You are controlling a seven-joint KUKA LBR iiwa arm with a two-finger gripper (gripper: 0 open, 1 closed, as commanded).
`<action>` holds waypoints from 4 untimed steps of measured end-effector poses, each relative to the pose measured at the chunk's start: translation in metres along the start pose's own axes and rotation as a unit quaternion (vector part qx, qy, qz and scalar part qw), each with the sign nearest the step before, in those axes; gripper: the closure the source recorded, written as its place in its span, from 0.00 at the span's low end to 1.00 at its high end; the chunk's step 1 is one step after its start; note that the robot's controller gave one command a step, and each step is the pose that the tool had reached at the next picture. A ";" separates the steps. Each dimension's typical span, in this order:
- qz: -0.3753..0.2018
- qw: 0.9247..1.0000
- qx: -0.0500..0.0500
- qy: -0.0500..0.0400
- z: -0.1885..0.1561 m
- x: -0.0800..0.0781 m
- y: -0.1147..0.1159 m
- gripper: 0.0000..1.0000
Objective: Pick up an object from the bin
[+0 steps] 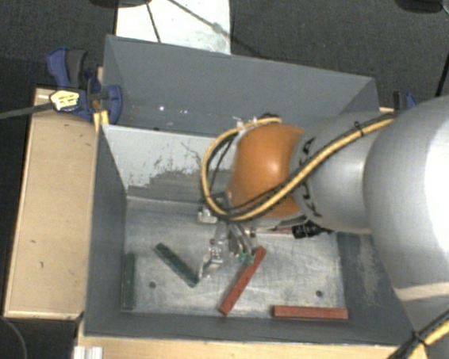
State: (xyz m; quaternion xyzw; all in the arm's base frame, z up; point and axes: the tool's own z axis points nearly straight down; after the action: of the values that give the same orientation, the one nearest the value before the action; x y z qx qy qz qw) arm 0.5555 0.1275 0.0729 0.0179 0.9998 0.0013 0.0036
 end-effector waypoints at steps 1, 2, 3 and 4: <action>-0.032 0.999 0.003 0.006 -0.020 0.021 0.017 0.00; -0.040 0.999 -0.004 -0.004 -0.004 0.040 0.063 1.00; -0.040 0.999 -0.004 -0.004 -0.004 0.040 0.063 1.00; -0.181 0.983 0.001 0.000 -0.073 0.026 0.013 0.00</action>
Offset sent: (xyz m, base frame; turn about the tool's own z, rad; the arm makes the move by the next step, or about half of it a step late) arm -0.0428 0.0598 -0.0029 -0.0805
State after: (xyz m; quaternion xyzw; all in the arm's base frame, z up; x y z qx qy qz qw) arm 0.5295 0.1417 0.1462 -0.1635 0.9865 -0.0003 0.0039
